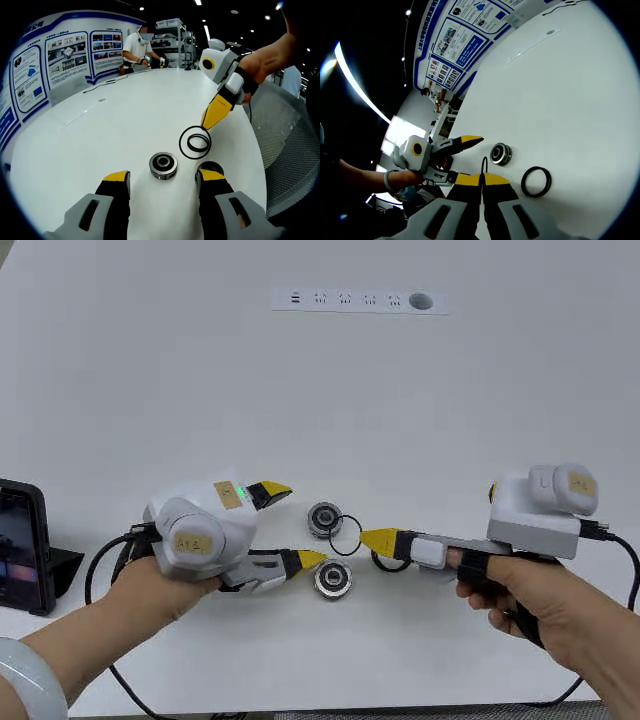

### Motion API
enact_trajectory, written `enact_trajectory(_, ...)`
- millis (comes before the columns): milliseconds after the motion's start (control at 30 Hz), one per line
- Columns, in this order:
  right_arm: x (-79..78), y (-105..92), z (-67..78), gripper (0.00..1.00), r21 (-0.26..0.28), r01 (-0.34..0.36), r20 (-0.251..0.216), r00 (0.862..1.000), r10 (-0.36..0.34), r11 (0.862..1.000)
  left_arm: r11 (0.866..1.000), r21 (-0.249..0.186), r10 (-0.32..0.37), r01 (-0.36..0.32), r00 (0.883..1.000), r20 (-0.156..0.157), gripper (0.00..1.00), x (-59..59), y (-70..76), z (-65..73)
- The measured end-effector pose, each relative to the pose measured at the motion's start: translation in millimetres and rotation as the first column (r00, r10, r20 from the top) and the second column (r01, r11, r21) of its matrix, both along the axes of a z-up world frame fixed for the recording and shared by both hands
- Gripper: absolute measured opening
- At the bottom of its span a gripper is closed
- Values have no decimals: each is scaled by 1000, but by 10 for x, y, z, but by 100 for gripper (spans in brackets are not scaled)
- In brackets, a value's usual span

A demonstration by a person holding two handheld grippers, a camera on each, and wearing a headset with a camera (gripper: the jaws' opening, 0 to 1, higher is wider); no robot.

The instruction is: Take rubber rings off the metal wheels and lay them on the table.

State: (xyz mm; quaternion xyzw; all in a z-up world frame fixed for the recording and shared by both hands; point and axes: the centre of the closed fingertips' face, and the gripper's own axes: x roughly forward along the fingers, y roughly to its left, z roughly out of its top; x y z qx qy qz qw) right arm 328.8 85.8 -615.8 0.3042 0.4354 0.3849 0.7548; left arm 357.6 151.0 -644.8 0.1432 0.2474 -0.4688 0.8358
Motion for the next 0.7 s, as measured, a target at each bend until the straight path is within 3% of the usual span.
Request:
enact_trajectory(300,-12,-247,-63,2,-23,57,-20,998,-57,998,1000,1,6,-6,1000,0,56,-33,25,-1)
enact_trajectory(700,-7,-437,-317,2,-105,86,-53,994,-92,991,1000,13,11,-11,1000,-8,54,-60,73,-30)
